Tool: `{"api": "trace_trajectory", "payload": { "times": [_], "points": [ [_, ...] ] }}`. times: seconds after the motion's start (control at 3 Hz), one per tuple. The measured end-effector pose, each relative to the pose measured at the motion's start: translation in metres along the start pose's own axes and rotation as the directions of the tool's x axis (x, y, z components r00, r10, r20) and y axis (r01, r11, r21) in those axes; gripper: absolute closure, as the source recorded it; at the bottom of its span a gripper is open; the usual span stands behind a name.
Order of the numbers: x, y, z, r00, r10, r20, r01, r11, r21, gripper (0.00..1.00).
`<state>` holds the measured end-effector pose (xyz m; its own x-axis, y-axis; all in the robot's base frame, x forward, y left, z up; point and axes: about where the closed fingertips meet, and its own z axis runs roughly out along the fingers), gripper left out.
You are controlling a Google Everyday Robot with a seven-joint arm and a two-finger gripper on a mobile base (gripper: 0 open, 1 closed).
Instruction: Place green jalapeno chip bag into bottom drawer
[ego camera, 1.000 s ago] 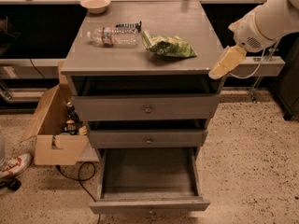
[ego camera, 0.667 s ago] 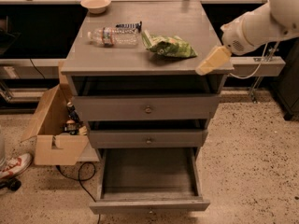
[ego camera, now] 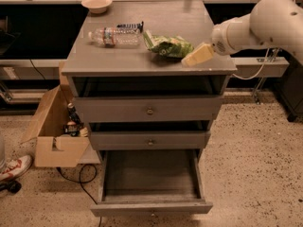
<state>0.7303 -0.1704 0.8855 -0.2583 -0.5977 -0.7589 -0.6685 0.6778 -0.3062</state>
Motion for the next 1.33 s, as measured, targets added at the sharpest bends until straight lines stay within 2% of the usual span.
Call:
{"api": "trace_trajectory", "payload": {
  "times": [0.33, 0.67, 1.0, 1.33],
  "points": [
    [-0.019, 0.004, 0.041, 0.998, 0.037, 0.058, -0.035, 0.9988, -0.036, 0.00],
    [-0.029, 0.008, 0.061, 0.995, 0.053, 0.080, -0.048, 0.9968, -0.064, 0.00],
    [-0.037, 0.017, 0.081, 0.994, 0.062, 0.086, -0.053, 0.9934, -0.102, 0.19],
    [-0.042, 0.030, 0.094, 0.991, 0.082, 0.104, -0.066, 0.9867, -0.149, 0.50]
  ]
}}
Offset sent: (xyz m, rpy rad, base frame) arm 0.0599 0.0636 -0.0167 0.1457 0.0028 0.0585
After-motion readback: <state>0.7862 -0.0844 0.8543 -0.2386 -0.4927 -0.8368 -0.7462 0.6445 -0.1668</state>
